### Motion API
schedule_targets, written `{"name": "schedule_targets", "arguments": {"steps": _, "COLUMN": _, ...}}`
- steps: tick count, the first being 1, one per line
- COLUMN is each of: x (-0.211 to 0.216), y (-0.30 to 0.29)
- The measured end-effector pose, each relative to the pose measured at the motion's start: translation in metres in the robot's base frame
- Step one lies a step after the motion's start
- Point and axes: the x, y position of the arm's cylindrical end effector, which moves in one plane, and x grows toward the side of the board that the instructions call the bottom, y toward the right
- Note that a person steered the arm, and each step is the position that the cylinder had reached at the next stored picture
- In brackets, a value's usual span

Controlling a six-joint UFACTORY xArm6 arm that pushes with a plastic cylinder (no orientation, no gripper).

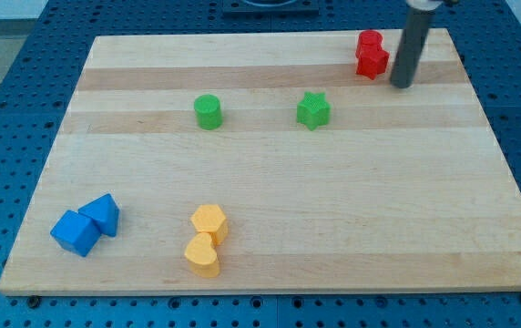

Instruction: Separate the red blocks

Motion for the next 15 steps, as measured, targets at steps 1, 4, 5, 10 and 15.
{"name": "schedule_targets", "arguments": {"steps": 1, "x": -0.036, "y": 0.015}}
{"name": "schedule_targets", "arguments": {"steps": 4, "x": -0.036, "y": -0.084}}
{"name": "schedule_targets", "arguments": {"steps": 5, "x": -0.029, "y": -0.072}}
{"name": "schedule_targets", "arguments": {"steps": 10, "x": -0.088, "y": -0.165}}
{"name": "schedule_targets", "arguments": {"steps": 15, "x": -0.075, "y": -0.295}}
